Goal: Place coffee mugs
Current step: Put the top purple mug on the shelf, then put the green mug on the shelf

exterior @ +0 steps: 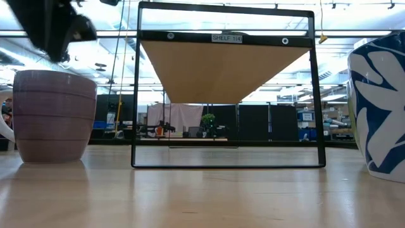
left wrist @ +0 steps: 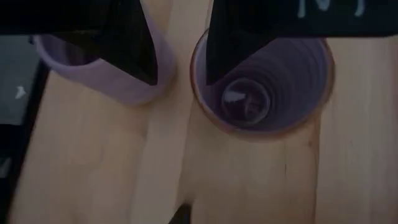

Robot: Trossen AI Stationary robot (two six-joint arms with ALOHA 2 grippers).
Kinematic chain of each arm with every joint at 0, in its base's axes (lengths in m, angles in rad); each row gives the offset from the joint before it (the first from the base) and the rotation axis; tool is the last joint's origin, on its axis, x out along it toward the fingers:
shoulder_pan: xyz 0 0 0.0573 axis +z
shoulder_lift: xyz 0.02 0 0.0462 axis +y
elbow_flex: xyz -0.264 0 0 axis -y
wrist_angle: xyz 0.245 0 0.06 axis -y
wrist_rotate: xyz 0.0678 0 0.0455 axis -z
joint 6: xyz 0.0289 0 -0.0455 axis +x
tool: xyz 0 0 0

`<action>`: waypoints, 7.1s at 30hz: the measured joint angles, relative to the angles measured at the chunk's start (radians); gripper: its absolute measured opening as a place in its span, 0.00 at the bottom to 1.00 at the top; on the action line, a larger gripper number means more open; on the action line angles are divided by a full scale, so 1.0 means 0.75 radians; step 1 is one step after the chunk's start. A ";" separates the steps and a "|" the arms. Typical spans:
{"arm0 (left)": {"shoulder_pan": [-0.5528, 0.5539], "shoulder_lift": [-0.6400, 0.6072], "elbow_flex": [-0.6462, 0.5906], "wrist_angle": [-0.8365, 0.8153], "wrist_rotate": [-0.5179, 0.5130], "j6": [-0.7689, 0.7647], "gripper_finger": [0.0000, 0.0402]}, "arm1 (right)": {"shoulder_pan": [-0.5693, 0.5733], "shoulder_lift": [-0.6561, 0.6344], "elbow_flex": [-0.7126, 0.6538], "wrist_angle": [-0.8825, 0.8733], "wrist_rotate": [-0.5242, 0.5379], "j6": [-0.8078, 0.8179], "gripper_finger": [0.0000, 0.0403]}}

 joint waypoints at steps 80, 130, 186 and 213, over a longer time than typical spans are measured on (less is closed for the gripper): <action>0.479 0.204 0.623 -0.182 -0.085 1.013 0.08 | 0.000 -0.001 0.001 0.103 0.021 0.048 0.36; 0.488 0.207 0.623 -0.050 -0.173 0.820 0.42 | 0.000 -0.001 0.001 0.104 -0.016 0.033 0.36; 0.494 -0.073 0.624 0.033 -0.256 0.745 0.51 | 0.000 -0.017 0.001 -0.002 -0.030 0.077 0.36; 0.500 -0.205 0.624 0.067 -0.400 0.654 0.51 | 0.545 -0.108 -0.540 -0.115 -0.468 0.505 0.36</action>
